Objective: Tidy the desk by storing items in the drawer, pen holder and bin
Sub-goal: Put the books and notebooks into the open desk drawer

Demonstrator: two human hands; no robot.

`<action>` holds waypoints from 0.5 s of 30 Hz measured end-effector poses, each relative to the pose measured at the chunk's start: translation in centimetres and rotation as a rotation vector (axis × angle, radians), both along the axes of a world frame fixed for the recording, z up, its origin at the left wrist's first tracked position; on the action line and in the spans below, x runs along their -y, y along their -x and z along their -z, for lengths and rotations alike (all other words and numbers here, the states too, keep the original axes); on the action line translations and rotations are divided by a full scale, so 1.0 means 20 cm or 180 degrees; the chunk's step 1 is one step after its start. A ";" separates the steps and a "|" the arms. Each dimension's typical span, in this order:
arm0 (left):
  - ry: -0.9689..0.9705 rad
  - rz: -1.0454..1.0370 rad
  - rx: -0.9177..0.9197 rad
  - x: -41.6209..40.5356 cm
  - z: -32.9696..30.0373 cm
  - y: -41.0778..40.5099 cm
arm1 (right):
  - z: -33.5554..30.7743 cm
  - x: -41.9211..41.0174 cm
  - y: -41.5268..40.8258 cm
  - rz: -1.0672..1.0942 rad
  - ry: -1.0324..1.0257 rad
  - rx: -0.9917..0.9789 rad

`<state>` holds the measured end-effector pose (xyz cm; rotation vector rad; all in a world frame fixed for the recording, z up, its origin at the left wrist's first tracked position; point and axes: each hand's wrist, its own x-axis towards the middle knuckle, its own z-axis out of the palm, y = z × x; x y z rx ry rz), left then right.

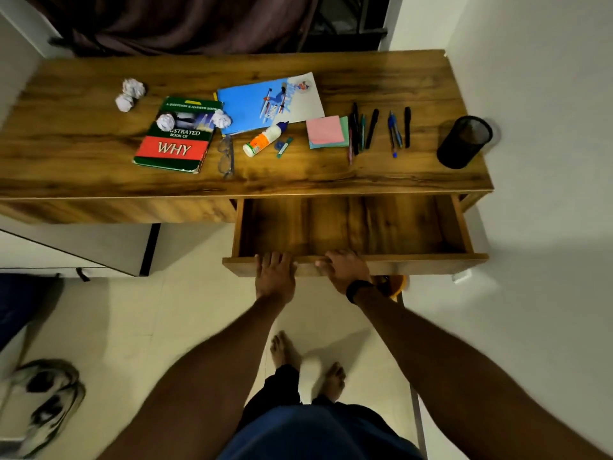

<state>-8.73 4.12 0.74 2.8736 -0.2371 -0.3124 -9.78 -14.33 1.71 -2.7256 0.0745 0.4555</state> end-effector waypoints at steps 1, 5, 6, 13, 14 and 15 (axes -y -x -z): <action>0.0004 0.0004 -0.0045 0.00 0.00 0.03 | -0.01 0.00 0.03 -0.0035 -0.0016 -0.0037; 0.0008 0.0067 -0.0281 -0.05 -0.03 0.06 | -0.07 0.03 0.05 -0.0156 -0.0124 -0.0340; 0.0102 -0.0007 -0.0378 -0.06 -0.04 0.05 | -0.09 0.02 0.03 -0.0156 -0.0187 -0.0362; 0.0685 -0.0715 -0.0016 -0.26 -0.28 -0.30 | -0.33 -0.32 -0.36 -0.0415 -0.0739 0.0028; 0.0691 -0.0747 0.0092 -0.31 -0.32 -0.37 | -0.36 -0.40 -0.44 -0.0464 -0.0747 0.0101; 0.0676 -0.0780 0.0210 -0.36 -0.35 -0.44 | -0.38 -0.47 -0.51 -0.0467 -0.0790 0.0140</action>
